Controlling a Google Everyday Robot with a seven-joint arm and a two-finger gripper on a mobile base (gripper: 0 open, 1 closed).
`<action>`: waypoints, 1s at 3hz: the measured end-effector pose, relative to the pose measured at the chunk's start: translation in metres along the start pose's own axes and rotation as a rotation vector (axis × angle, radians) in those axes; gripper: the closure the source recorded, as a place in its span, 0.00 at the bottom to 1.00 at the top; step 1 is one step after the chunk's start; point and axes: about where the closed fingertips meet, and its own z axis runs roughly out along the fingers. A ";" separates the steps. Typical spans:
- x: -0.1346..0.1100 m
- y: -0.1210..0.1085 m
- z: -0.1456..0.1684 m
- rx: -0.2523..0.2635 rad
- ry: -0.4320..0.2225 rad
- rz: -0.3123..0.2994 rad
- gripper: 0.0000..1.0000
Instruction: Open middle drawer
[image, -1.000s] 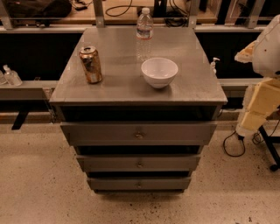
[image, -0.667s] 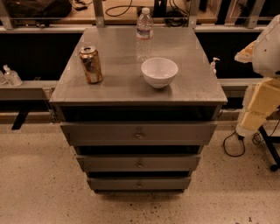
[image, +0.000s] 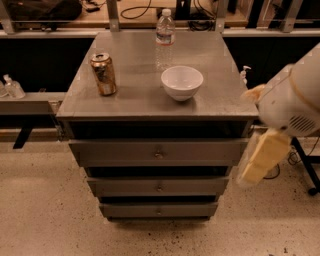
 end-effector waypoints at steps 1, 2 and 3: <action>-0.013 0.025 0.027 -0.031 -0.079 0.008 0.00; -0.014 0.025 0.026 -0.031 -0.079 0.011 0.00; -0.020 0.034 0.056 -0.053 -0.144 -0.013 0.00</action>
Offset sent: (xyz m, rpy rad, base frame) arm -0.0131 0.0248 -0.0234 0.0746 0.0067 0.0277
